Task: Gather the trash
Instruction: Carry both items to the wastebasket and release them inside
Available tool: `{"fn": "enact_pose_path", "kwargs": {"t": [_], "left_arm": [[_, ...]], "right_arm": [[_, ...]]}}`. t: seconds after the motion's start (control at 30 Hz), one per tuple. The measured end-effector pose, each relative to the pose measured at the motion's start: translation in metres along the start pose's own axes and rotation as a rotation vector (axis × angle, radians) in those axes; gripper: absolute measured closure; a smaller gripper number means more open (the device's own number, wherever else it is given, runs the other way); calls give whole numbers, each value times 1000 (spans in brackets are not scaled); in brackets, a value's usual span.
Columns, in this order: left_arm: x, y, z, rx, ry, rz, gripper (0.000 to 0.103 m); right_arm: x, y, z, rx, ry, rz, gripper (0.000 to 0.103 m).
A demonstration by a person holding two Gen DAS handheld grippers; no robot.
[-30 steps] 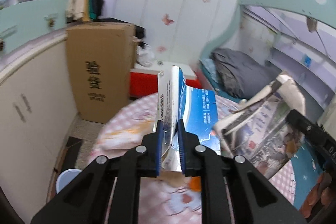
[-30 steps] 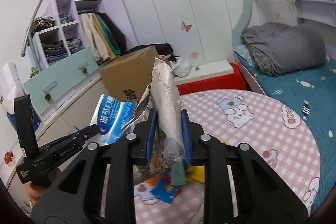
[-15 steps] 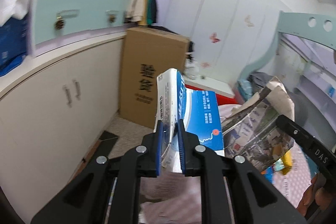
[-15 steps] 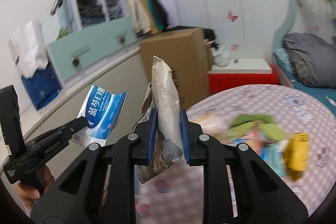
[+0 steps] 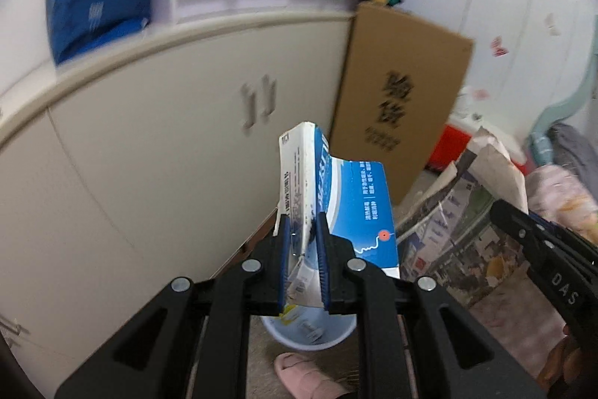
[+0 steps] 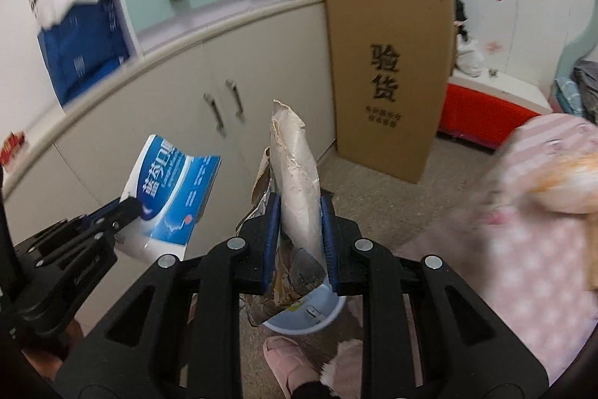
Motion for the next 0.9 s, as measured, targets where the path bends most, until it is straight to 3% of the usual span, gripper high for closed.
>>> {"fn": "enact_pose_path", "kwargs": {"t": [0.07,0.1,0.3,0.43,0.63,0.9], "left_arm": [[-13,18,-10,-26,-4,41,90],[-18,27,-13,-41,-2,56,90],[-28,58,-33,-112,1,74,90],[-20,66,-38,-126,9,74,90],[-3,71,-42,-128,37,72,90],[18,79,-43,-137,69,75,90]], "right_arm": [[-3,26,-10,-15,-14,-27,60],[-4,37,-15,-25,-8,-16,44],[1,66,-43,-98,23,-29,42],[7,54,-41,-52,28,-65,34],[16,42,-41,-7,-8,-135,33],[33,37,-42,10,25,-159,31]]}}
Point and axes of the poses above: each gripper's, at about its wrist camera, not at the fingertips, and y roughly the way its jaws point, x to its right, z to its top, the point moved 8 cm from there along y, roughly the way its jaws point, and after that the axes turned 5 degrees about z, right-handed, at the moved point
